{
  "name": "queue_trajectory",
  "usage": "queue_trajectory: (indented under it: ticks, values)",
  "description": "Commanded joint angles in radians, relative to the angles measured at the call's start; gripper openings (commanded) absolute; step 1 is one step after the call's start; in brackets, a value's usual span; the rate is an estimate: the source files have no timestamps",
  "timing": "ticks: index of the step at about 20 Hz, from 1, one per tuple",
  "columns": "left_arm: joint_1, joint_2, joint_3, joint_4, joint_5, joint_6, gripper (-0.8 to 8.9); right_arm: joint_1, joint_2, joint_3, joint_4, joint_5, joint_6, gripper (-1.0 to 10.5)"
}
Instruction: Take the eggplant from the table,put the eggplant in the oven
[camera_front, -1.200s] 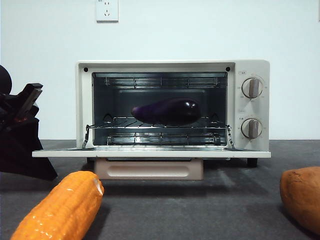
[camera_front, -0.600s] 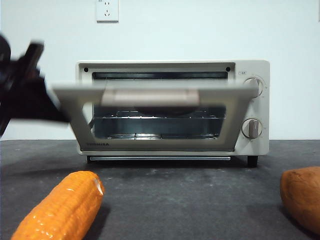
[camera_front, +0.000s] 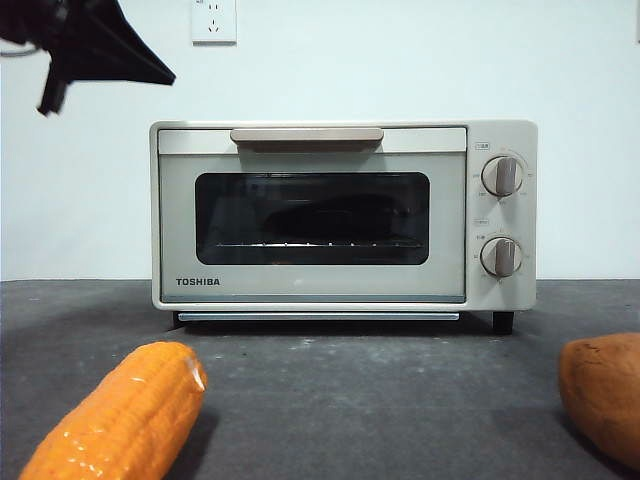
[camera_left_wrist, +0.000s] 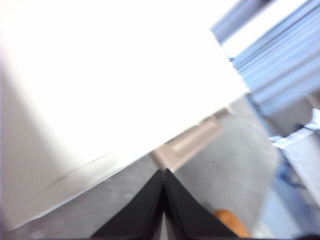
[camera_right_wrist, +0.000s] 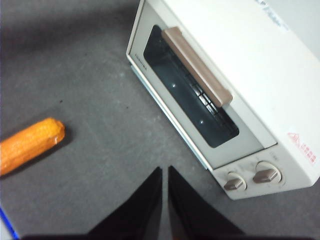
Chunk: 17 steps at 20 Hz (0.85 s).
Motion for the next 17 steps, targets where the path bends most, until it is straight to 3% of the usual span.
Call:
queue_trajectory:
  ticks: [1, 4, 6, 12, 17]
  values:
    - [-0.011, -0.072, 0.020, -0.039, -0.198, 0.023, 0.06, 0.009, 0.008, 0.008, -0.025, -0.014, 0.006, 0.0]
    - [-0.052, -0.170, 0.018, -0.084, -0.399, 0.084, 0.06, -0.011, 0.008, -0.024, -0.030, -0.049, -0.012, 0.0]
    - [-0.086, -0.241, 0.006, -0.095, -0.480, 0.108, 0.06, -0.042, 0.008, -0.063, -0.028, -0.080, -0.033, 0.0]
    - [-0.146, -0.438, -0.153, -0.031, -0.600, 0.101, 0.06, -0.205, 0.005, -0.230, 0.031, -0.096, -0.039, 0.0]
    - [-0.161, -0.601, -0.419, 0.091, -0.694, 0.072, 0.06, -0.417, -0.068, -0.414, 0.255, -0.116, 0.053, 0.0]
